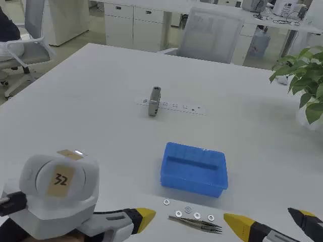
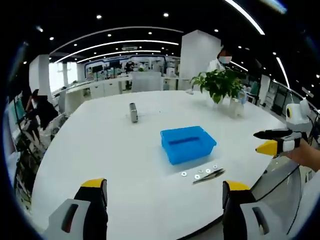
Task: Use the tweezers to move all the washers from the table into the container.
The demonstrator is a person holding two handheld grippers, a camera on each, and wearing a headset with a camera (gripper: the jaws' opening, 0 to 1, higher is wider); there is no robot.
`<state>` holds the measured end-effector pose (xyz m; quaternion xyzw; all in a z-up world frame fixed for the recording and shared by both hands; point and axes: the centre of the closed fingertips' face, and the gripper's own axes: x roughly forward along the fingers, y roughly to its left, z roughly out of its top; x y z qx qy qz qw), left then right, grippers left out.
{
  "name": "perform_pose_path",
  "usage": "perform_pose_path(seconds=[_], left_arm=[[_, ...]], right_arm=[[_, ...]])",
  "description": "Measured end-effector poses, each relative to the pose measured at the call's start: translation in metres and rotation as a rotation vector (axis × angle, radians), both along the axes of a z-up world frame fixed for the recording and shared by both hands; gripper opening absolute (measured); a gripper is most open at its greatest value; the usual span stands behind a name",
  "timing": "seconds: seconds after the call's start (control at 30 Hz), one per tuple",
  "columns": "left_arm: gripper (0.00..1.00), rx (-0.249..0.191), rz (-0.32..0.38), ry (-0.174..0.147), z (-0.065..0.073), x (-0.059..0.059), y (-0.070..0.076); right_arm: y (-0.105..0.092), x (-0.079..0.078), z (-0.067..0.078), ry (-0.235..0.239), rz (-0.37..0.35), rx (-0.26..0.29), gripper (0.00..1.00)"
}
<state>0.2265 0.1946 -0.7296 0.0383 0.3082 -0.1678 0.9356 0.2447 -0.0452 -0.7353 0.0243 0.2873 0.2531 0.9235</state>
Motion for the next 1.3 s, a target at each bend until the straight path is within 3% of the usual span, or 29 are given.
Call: perform_pose_path(seconds=[0.63, 1.3], left_arm=[[0.96, 0.015, -0.014, 0.013, -0.0025, 0.0, -0.0022], [0.93, 0.013, -0.009, 0.001, -0.0014, 0.0025, -0.0027]], right_arm=[[0.0032, 0.0008, -0.002, 0.007, 0.021, -0.021, 0.96], [0.0007, -0.0008, -0.0033, 0.008, 0.016, -0.036, 0.96]])
